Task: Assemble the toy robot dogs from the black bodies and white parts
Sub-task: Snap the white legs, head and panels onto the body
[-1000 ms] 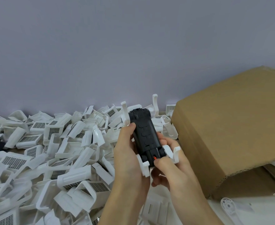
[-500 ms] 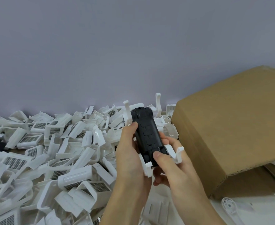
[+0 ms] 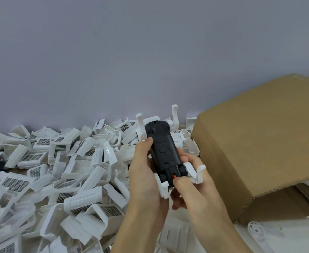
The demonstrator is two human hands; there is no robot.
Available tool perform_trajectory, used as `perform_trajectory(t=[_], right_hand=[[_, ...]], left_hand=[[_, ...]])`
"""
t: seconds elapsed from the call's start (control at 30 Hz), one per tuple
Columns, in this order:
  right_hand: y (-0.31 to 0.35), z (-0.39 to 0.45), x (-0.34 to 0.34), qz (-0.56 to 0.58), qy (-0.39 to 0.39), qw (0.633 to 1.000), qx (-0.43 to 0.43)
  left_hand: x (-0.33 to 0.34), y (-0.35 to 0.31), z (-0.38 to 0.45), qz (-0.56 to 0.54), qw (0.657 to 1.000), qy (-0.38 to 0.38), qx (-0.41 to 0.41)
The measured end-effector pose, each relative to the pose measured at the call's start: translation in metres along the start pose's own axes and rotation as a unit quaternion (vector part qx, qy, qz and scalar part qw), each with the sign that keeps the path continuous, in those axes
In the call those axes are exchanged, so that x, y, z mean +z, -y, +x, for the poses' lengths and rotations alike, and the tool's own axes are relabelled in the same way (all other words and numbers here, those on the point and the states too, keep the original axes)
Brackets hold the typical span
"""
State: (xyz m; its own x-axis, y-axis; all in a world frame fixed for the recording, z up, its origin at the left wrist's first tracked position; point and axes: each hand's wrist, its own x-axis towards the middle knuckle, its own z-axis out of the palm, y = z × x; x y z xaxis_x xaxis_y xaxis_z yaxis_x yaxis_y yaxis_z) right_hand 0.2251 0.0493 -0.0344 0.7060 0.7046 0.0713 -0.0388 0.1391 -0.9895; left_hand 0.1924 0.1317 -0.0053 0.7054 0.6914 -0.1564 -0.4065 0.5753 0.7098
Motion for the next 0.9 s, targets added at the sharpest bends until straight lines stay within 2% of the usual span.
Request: perform_trajectory(t=[0.17,0.3,0.43,0.57,0.63,0.7,0.8,0.9], right_hand=[[0.002,0.0,0.002,-0.002,-0.007,1.0,-0.003],[0.006,0.003,-0.003,0.043,-0.001,0.999,0.006],[0.005,0.009,-0.008,0.064,-0.065,0.996,0.003],[-0.001,0.005,-0.014,-0.127,-0.165,0.975,-0.074],[-0.006,0.006,-0.017,-0.233,-0.177,0.953,-0.075],[-0.01,0.006,-0.018,-0.335,-0.151,0.928,-0.062],[-0.016,0.003,-0.015,-0.473,-0.072,0.877,-0.038],[-0.014,0.003,-0.009,-0.558,-0.029,0.829,-0.013]], left_hand=[[0.0,0.0,0.002,-0.005,1.0,0.0,-0.018],[-0.004,0.0,-0.003,-0.038,0.999,0.02,0.01],[-0.008,-0.007,-0.003,-0.112,0.992,-0.006,0.064],[-0.019,-0.014,0.002,-0.157,0.978,-0.087,0.107],[-0.023,-0.018,0.004,-0.169,0.972,-0.102,0.126],[-0.025,-0.021,0.006,-0.17,0.97,-0.102,0.137],[-0.025,-0.022,0.007,-0.162,0.974,-0.101,0.119],[-0.022,-0.019,0.008,-0.113,0.981,-0.119,0.106]])
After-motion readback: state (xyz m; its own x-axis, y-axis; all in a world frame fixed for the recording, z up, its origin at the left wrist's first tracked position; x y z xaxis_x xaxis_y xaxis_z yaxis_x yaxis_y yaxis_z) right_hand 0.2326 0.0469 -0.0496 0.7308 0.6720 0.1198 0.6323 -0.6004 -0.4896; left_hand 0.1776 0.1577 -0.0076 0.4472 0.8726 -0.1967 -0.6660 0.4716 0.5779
